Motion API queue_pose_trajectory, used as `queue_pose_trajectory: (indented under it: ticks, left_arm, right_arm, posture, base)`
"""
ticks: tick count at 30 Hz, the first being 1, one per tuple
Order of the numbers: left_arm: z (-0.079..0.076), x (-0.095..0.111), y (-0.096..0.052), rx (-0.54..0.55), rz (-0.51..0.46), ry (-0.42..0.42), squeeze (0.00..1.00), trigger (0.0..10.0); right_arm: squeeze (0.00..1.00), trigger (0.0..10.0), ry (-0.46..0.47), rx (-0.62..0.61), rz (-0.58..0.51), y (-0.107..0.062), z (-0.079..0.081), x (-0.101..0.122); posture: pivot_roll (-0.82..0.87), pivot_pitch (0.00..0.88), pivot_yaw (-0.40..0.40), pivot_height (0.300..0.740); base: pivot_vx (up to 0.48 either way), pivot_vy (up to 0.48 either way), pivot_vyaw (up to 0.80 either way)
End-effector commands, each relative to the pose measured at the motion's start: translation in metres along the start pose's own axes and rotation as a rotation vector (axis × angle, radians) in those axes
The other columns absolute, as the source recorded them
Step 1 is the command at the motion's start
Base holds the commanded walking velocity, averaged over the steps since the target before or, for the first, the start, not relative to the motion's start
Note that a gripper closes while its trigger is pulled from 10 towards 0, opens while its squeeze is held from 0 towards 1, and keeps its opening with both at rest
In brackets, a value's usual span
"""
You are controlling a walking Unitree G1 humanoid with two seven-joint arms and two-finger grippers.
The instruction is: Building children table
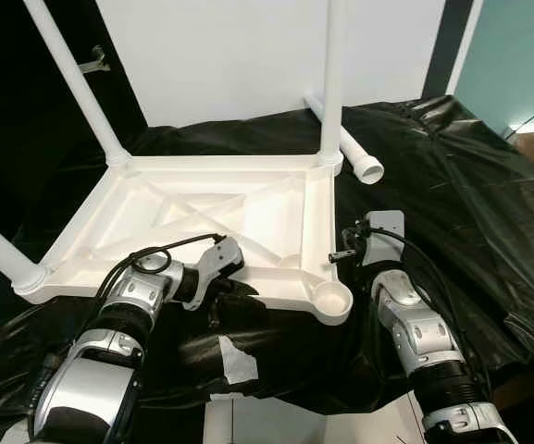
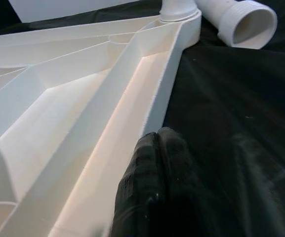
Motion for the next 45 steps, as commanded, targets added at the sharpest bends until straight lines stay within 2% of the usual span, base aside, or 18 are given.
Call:
queue_pose_trajectory:
  ticks: [1, 2, 9, 19, 20, 21, 22, 23, 24, 25, 26, 27, 28, 34, 35, 36, 37, 45]
  left_arm:
    - [0.033, -0.020, 0.004, 0.777, -0.049, -0.161, 0.45, 0.0]
    - [0.031, -0.013, 0.012, 0.760, -0.074, -0.167, 0.45, 0.0]
    - [0.028, -0.001, 0.025, 0.755, -0.129, -0.203, 0.46, 0.0]
    - [0.026, 0.000, 0.023, 0.774, -0.133, -0.194, 0.50, 0.0]
    - [0.026, 0.000, 0.022, 0.780, -0.123, -0.148, 0.49, 0.0]
    - [0.024, 0.002, 0.021, 0.772, -0.109, -0.065, 0.46, 3.6]
    - [0.024, 0.002, 0.021, 0.772, -0.109, -0.065, 0.46, 3.6]
    - [0.021, 0.004, 0.022, 0.762, -0.102, 0.017, 0.26, 10.0]
    - [0.019, 0.005, 0.022, 0.753, -0.099, 0.068, 0.26, 10.0]
    - [0.018, 0.007, 0.021, 0.744, -0.114, 0.087, 0.12, 10.0]
    - [0.017, 0.008, 0.020, 0.748, -0.131, 0.093, 0.76, 10.0]
    - [0.017, 0.008, 0.020, 0.748, -0.131, 0.093, 0.76, 10.0]
    - [0.017, 0.010, 0.014, 0.752, -0.174, 0.088, 1.00, 10.0]
    - [0.014, 0.019, 0.007, 0.746, -0.273, 0.123, 1.00, 10.0]
    - [0.011, 0.025, 0.004, 0.729, -0.331, 0.122, 0.77, 10.0]
    - [0.008, 0.031, 0.001, 0.701, -0.395, 0.121, 0.00, 10.0]
    - [0.008, 0.031, 0.001, 0.701, -0.395, 0.121, 0.00, 10.0]
    - [-0.020, 0.060, -0.014, 0.511, -0.682, 0.148, 0.00, 10.0]
  right_arm:
    - [0.00, 10.0, 0.008, 0.009, 0.007, -0.001, 0.003, -0.001]
    - [0.00, 10.0, 0.006, 0.008, 0.008, -0.001, 0.003, -0.001]
    - [0.00, 10.0, 0.005, 0.009, 0.007, -0.002, 0.003, -0.001]
    - [0.00, 10.0, 0.007, 0.004, 0.013, -0.003, 0.004, -0.003]
    - [0.00, 10.0, 0.008, 0.004, 0.014, -0.003, 0.004, -0.003]
    - [0.00, 10.0, 0.009, 0.005, 0.015, -0.003, 0.005, -0.003]
    - [0.00, 10.0, 0.009, 0.005, 0.015, -0.003, 0.005, -0.003]
    - [0.00, 10.0, 0.009, 0.006, 0.016, -0.002, 0.005, -0.004]
    - [0.00, 10.0, 0.009, 0.007, 0.016, -0.002, 0.006, -0.004]
    - [0.00, 10.0, 0.009, 0.007, 0.016, -0.002, 0.006, -0.004]
    - [0.00, 10.0, 0.009, 0.007, 0.016, -0.002, 0.006, -0.004]
    - [0.00, 10.0, 0.009, 0.007, 0.016, -0.002, 0.006, -0.004]
    - [0.00, 10.0, 0.009, 0.008, 0.016, -0.002, 0.006, -0.004]
    - [0.00, 10.0, 0.010, 0.009, 0.016, -0.002, 0.006, -0.004]
    - [0.00, 10.0, 0.010, 0.010, 0.017, -0.003, 0.007, -0.004]
    - [0.00, 10.0, 0.011, 0.011, 0.019, -0.003, 0.007, -0.005]
    - [0.00, 10.0, 0.011, 0.011, 0.019, -0.003, 0.007, -0.005]
    - [0.00, 10.0, 0.005, 0.019, 0.022, -0.005, 0.009, -0.005]
  posture:
    - [-0.06, 0.000, 0.064, 0.740]
    - [-0.06, 0.000, 0.064, 0.740]
    - [-0.07, 0.000, 0.064, 0.740]
    - [-0.07, 0.000, 0.069, 0.740]
    - [-0.07, 0.000, 0.069, 0.740]
    - [-0.07, 0.000, 0.070, 0.740]
    - [-0.07, 0.000, 0.070, 0.740]
    - [-0.07, 0.000, 0.071, 0.740]
    - [-0.07, 0.000, 0.071, 0.740]
    - [-0.07, 0.000, 0.071, 0.740]
    - [-0.07, 0.000, 0.072, 0.740]
    - [-0.07, 0.000, 0.072, 0.740]
    - [-0.07, 0.000, 0.072, 0.740]
    - [-0.07, 0.000, 0.071, 0.740]
    - [-0.07, 0.000, 0.071, 0.740]
    - [-0.07, 0.000, 0.070, 0.740]
    - [-0.07, 0.000, 0.070, 0.740]
    - [-0.07, 0.000, 0.065, 0.740]
  base:
    - [0.000, 0.000, 0.00]
    - [0.000, 0.000, 0.00]
    - [0.000, 0.000, 0.00]
    - [0.000, 0.000, 0.00]
    - [0.000, 0.000, 0.00]
    - [0.000, 0.000, 0.00]
    - [0.000, 0.000, 0.00]
    - [0.000, 0.000, 0.00]
    - [0.000, 0.000, 0.00]
    - [0.000, 0.000, 0.00]
    - [0.000, 0.000, 0.00]
    - [0.000, 0.000, 0.00]
    - [0.000, 0.000, 0.00]
    - [0.000, 0.000, 0.00]
    - [0.000, 0.000, 0.00]
    - [0.000, 0.000, 0.00]
    - [0.000, 0.000, 0.00]
    - [0.000, 0.000, 0.00]
Point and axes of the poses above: a point about 5 cm out from each wrist's last joint towards the gripper, its own y axis pointing out of the wrist towards the gripper, its own x axis along the axis of the wrist's last joint, z = x × y, the point moved 1 cm from there along y, pointing out of the wrist towards the gripper, and after that the axes turned 2 degrees about -y, right-handed, at the moved point
